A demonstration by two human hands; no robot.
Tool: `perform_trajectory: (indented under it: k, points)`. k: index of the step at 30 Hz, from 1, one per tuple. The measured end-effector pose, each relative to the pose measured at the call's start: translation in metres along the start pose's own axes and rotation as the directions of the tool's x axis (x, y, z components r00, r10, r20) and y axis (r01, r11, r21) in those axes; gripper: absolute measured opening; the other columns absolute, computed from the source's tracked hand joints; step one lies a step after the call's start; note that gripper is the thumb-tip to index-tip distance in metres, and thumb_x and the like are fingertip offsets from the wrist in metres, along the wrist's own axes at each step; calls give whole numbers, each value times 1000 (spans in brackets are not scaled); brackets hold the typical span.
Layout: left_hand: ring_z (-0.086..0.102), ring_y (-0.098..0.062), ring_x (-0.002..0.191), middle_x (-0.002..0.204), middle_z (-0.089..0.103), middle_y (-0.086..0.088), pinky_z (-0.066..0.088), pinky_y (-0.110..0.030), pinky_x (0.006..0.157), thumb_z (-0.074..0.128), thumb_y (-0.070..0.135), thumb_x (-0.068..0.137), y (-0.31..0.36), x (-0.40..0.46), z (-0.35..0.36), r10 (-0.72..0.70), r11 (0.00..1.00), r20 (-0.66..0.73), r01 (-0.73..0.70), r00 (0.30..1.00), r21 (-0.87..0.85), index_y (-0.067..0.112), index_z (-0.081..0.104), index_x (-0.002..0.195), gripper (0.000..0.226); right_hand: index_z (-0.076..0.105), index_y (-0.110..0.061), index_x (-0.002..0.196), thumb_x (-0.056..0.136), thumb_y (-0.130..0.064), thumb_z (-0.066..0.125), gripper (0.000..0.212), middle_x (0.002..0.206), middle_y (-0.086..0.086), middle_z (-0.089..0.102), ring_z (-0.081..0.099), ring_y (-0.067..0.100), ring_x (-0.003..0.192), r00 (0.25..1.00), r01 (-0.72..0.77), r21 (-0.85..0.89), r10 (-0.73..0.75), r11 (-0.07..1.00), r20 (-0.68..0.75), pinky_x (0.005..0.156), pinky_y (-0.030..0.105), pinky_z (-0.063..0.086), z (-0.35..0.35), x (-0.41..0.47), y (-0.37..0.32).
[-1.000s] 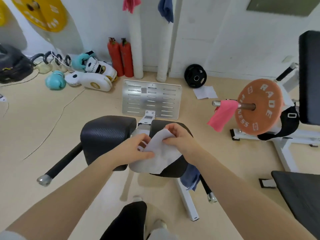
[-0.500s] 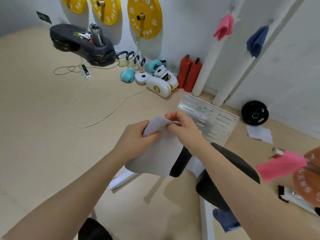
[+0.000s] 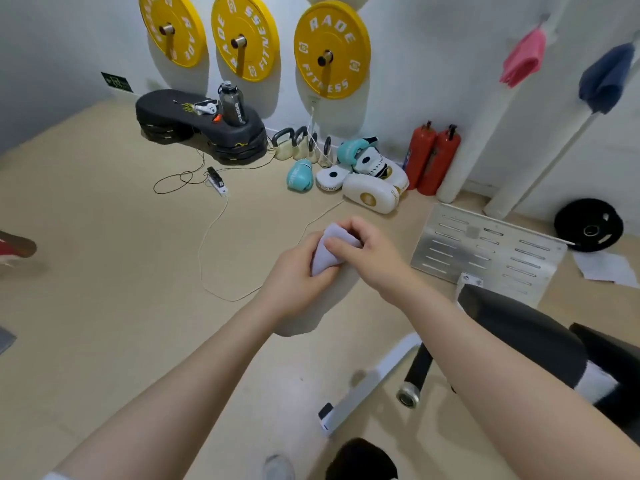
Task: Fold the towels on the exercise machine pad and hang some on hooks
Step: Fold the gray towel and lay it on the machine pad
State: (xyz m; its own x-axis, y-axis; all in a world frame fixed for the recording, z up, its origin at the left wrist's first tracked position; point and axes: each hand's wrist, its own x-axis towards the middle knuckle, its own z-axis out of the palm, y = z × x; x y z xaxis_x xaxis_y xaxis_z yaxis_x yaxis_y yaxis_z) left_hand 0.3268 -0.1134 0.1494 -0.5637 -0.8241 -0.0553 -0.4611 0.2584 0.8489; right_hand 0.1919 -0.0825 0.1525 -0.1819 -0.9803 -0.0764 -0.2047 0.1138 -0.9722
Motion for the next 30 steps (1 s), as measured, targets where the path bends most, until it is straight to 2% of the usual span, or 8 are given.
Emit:
perform_trajectory:
  k: [6,9,13,19,22,26,28,30]
  points:
    - [60,-7,94,100,67,12,45,-20,74,51,32,90,-12,79,-14,62,996,124,-69,990,57,30,56,111,21,58,-29,77,87,-22,61,13,70,-18,59,53,-5,69,988,0,37,6,999,-157,68,17,42,-17,59,13]
    - [59,-17,90,99,67,1,43,-23,71,42,33,95,-17,126,-12,66,982,171,-94,983,166,21,55,111,23,58,-29,77,89,-22,60,14,67,-21,59,52,-12,61,988,-29,73,40,997,-149,61,5,41,-33,97,22]
    - [58,-22,92,99,66,-3,44,-32,76,39,33,96,-25,219,-15,71,975,188,-108,980,196,17,57,106,26,60,-29,84,89,-18,60,11,79,-16,62,56,-12,69,991,-27,124,43,992,-129,67,6,44,-63,174,37]
    - [57,-16,84,88,64,2,44,-27,70,49,27,91,6,397,4,75,984,348,-126,934,127,17,58,95,13,63,-5,99,90,-10,57,12,87,-1,60,53,4,78,948,-46,31,53,998,-315,71,9,41,-157,305,46]
    - [52,-2,75,81,57,14,38,-13,60,51,30,90,33,480,13,139,966,430,-218,892,140,27,52,94,5,60,-8,97,90,-6,56,9,91,4,59,52,11,84,935,-54,-29,41,998,-353,79,23,42,-214,360,40]
    - [52,-7,95,98,58,9,40,-23,84,44,34,95,67,580,18,177,983,450,-139,875,-117,36,37,133,38,60,-9,94,89,-5,56,8,90,1,59,52,12,87,909,-74,-179,-8,981,-416,79,25,39,-275,428,30]
    - [54,-13,93,88,59,4,42,-28,87,39,23,97,82,632,23,242,963,457,-157,856,-217,41,42,128,36,60,-3,99,89,-6,55,11,94,3,59,51,12,89,889,-69,-228,-44,971,-456,79,21,38,-302,459,25]
    - [59,-16,102,103,65,4,47,-27,87,36,14,98,99,682,32,316,946,504,-228,804,-229,33,52,124,36,60,-3,103,90,-7,54,14,97,1,59,51,10,90,867,-71,-261,-70,963,-494,80,14,36,-334,487,20]
